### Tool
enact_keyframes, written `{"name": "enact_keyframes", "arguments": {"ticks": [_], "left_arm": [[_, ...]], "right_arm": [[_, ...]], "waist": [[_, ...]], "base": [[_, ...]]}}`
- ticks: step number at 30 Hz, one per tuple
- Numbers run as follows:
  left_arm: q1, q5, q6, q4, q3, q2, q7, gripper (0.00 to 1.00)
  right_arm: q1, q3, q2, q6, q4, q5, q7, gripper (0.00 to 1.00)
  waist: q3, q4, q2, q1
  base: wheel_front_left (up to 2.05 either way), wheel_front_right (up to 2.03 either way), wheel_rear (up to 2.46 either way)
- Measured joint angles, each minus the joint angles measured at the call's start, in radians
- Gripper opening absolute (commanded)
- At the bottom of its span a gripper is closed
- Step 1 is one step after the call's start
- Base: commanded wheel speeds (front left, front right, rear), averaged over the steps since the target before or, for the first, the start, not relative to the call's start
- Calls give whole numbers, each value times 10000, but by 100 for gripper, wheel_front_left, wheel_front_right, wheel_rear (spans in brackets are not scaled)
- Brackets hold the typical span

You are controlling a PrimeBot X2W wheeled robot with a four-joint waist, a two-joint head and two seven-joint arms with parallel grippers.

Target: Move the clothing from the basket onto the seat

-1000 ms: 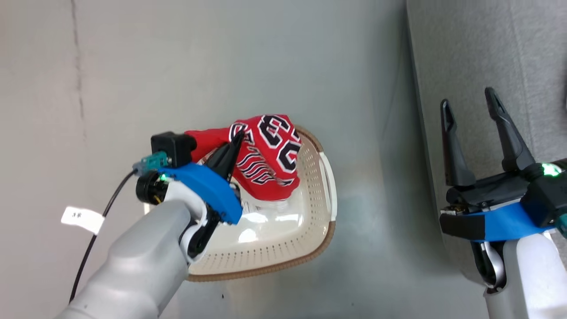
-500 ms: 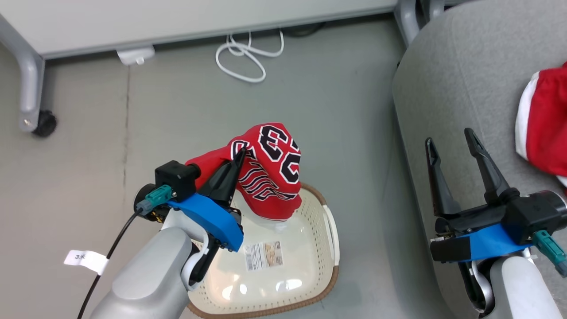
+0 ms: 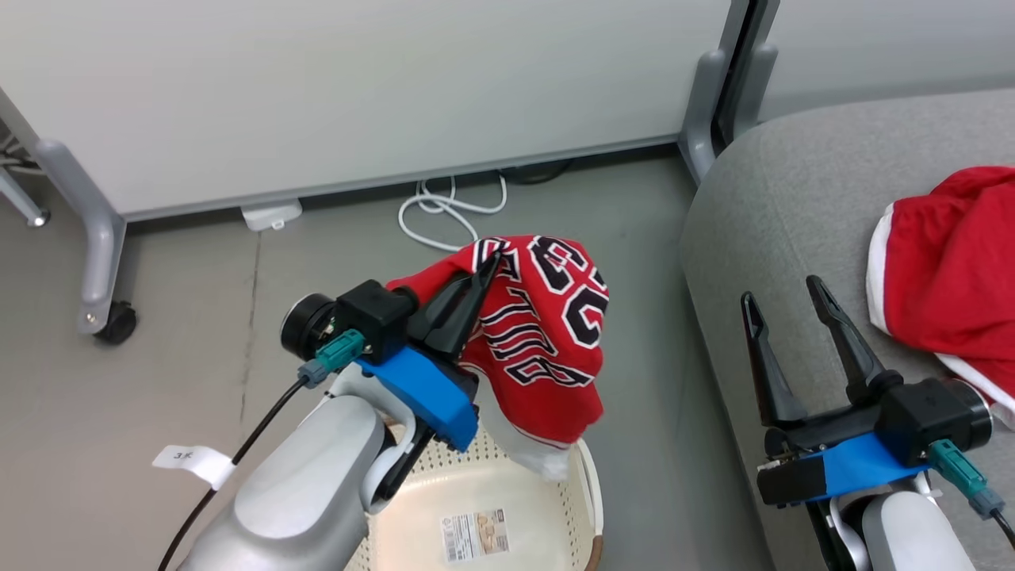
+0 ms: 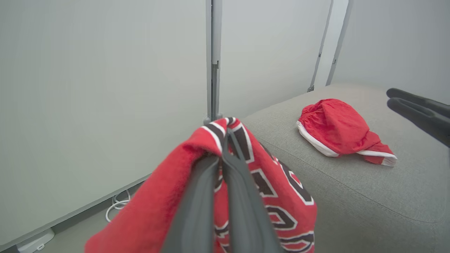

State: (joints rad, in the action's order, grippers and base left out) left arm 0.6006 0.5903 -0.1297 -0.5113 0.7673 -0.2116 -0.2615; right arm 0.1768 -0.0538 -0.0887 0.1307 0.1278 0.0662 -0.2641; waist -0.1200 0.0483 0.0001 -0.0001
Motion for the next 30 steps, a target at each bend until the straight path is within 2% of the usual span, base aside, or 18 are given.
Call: {"name": "enact_keyframes", "arguments": {"ticks": [11, 21, 26, 30], "left_arm": [[784, -4, 0, 213, 1103, 174, 0, 0], [969, 263, 0, 123, 1584, 244, 0, 0], [975, 360, -2, 63, 1705, 255, 0, 0], [998, 366, 0, 31, 1753, 280, 0, 0]], "right_arm": [[-444, -56, 33, 0, 100, 86, 0, 100], [-569, -203, 36, -2, -117, 105, 0, 100], [-226, -796, -77, -2, -485, 4, 0, 100], [241, -1643, -184, -2, -420, -65, 0, 100]], "waist": [[810, 114, 0, 0], [1043, 188, 0, 1], [1045, 165, 0, 1], [1038, 117, 0, 1]], "base": [[0, 0, 0], [0, 0, 0], [0, 0, 0], [0, 0, 0]]}}
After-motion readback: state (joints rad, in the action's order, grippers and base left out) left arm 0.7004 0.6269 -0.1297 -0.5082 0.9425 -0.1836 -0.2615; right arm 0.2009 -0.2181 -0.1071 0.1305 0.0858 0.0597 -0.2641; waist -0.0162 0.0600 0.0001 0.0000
